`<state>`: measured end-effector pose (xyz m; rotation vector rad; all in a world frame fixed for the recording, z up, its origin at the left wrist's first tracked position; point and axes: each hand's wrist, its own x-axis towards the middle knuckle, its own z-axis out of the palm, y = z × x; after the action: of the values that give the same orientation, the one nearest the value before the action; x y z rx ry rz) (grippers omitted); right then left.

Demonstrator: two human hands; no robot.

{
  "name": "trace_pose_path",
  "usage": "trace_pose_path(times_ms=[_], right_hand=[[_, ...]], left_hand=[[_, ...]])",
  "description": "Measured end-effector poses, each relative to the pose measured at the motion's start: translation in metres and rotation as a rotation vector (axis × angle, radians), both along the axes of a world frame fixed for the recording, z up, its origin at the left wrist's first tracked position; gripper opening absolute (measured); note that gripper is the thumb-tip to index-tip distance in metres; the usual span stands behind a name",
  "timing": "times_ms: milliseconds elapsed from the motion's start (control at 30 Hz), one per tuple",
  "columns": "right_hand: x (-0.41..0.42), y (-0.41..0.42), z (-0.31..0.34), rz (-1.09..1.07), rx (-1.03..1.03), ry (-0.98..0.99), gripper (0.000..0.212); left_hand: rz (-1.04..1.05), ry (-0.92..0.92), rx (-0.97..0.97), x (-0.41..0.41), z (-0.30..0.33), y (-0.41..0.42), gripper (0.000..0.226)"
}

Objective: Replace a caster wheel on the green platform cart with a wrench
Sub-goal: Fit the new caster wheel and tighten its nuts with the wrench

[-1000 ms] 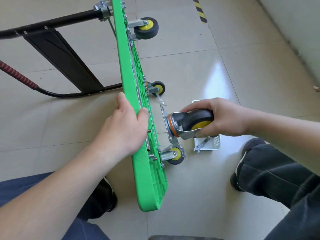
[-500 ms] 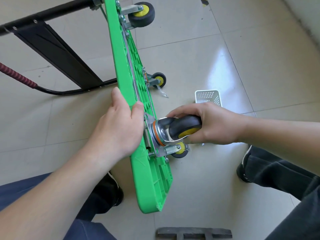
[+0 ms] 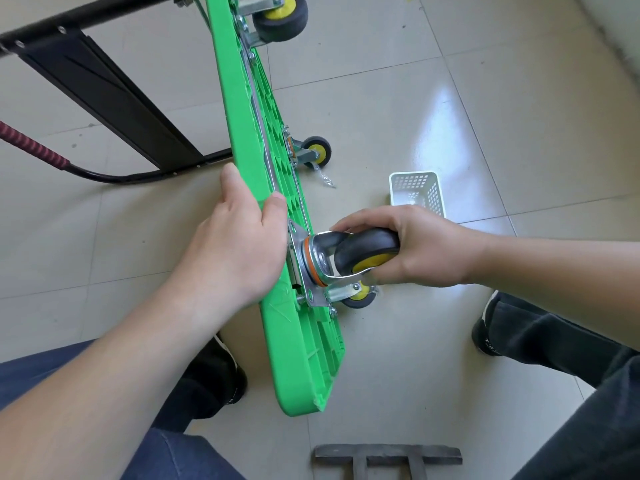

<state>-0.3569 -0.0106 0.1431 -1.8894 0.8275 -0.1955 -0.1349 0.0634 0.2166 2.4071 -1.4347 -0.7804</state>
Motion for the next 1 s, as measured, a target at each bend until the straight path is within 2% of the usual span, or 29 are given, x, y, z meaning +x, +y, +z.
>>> trace_pose_path(times_ms=[400, 567, 700, 800, 867, 1000], right_hand=[[0.007, 0.002, -0.005, 0.014, -0.073, 0.025, 0.065], [0.010, 0.001, -0.008, 0.042, -0.102, 0.049, 0.067], [0.014, 0.003, -0.011, 0.051, -0.118, 0.050, 0.069], [0.016, 0.005, -0.013, 0.058, -0.136, 0.054, 0.070], [0.016, 0.005, -0.013, 0.062, -0.139, 0.063, 0.070], [0.018, 0.005, -0.012, 0.075, -0.148, 0.090, 0.069]], left_hand=[[0.006, 0.055, -0.021, -0.003, 0.005, 0.000, 0.047], [0.026, 0.067, -0.015, -0.008, 0.011, 0.001, 0.035], [0.000, 0.024, 0.064, -0.007, 0.017, 0.001, 0.055], [-0.039, -0.004, 0.164, -0.009, 0.026, 0.000, 0.098], [-0.054, -0.021, 0.204, -0.011, 0.031, -0.001, 0.117], [-0.050, -0.024, 0.219, -0.013, 0.032, -0.001, 0.120]])
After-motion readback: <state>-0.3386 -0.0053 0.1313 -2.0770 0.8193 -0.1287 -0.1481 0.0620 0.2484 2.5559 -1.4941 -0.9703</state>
